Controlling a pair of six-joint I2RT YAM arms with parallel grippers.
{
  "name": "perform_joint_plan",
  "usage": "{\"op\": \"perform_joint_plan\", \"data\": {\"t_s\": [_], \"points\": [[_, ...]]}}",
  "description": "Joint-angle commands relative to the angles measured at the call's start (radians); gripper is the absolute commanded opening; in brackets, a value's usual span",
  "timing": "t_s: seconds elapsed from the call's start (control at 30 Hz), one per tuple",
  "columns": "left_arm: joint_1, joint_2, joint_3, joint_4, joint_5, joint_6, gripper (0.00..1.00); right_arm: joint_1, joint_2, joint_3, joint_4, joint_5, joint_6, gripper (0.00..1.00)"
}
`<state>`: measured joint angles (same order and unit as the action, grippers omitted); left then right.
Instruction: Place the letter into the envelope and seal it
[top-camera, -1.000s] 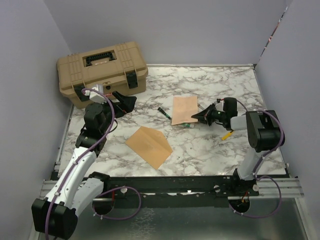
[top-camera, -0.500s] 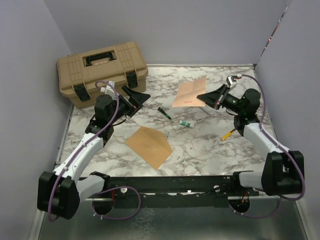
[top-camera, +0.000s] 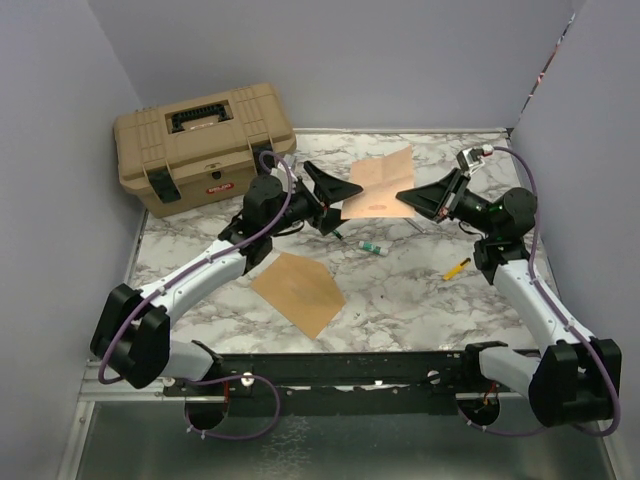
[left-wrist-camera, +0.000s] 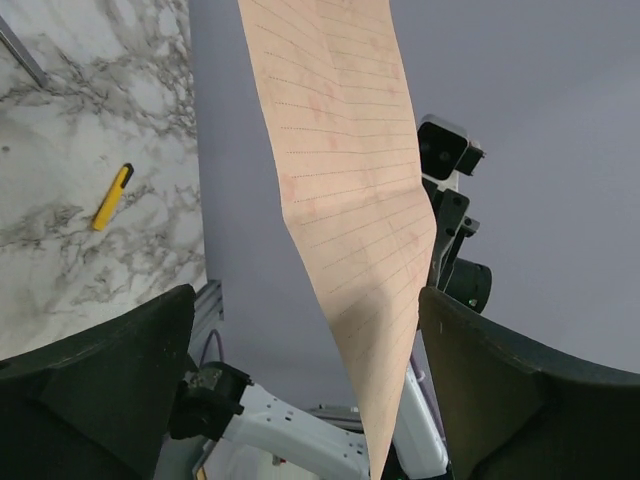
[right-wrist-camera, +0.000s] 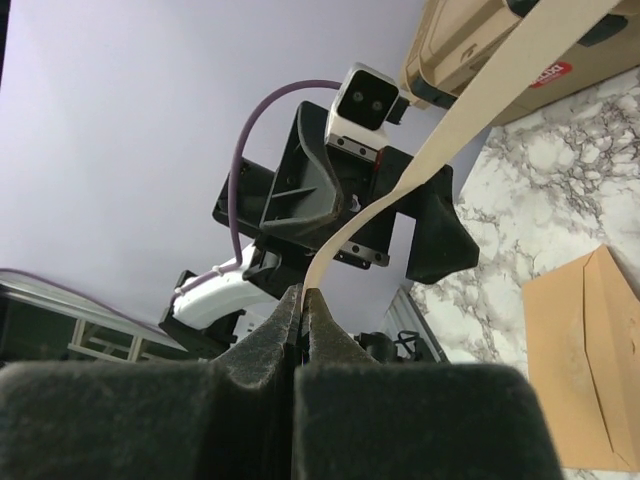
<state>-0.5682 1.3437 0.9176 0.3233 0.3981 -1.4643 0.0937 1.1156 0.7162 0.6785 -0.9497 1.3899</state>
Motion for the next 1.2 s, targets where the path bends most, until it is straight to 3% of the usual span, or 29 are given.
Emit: {"op": "perform_joint_plan", "data": {"t_s": [0.0, 0.23, 0.43, 0.53, 0.57, 0.63, 0.7, 0.73, 0.83, 0.93, 1.17], "points": [[-0.033, 0.014, 0.016, 0.131, -0.013, -0.109, 0.86, 0.008, -0.037, -0.018, 0.017, -0.007, 0.036, 0.01], [-0.038, 0.011, -0.04, 0.296, 0.047, -0.268, 0.32, 0.009, -0.066, -0.038, -0.031, 0.005, 0.017, 0.0], [-0.039, 0.021, -0.032, 0.296, 0.059, -0.237, 0.0, 0.009, -0.078, -0.03, -0.093, -0.001, -0.022, 0.01], [-0.037, 0.024, -0.026, 0.297, 0.058, -0.175, 0.0, 0.008, -0.082, -0.012, -0.158, 0.0, -0.063, 0.01], [-0.038, 0.025, -0.023, 0.296, 0.058, -0.146, 0.0, 0.009, -0.083, -0.005, -0.189, 0.0, -0.079, 0.06], [-0.038, 0.026, -0.009, 0.296, 0.068, -0.078, 0.0, 0.009, -0.088, 0.009, -0.237, 0.008, -0.107, 0.29], [-0.036, 0.031, 0.005, 0.296, 0.085, -0.023, 0.0, 0.008, -0.094, 0.015, -0.259, 0.021, -0.126, 0.6], [-0.036, 0.035, 0.012, 0.296, 0.098, 0.001, 0.0, 0.009, -0.096, 0.019, -0.262, 0.032, -0.133, 0.7], [-0.035, 0.044, 0.034, 0.295, 0.155, 0.064, 0.0, 0.008, -0.098, 0.043, -0.27, 0.058, -0.176, 0.86], [-0.031, 0.046, 0.046, 0.295, 0.209, 0.1, 0.0, 0.008, -0.076, 0.081, -0.326, 0.101, -0.234, 0.94], [-0.026, 0.032, 0.081, 0.262, 0.304, 0.155, 0.0, 0.008, 0.004, 0.128, -0.23, 0.124, -0.254, 0.91]]}}
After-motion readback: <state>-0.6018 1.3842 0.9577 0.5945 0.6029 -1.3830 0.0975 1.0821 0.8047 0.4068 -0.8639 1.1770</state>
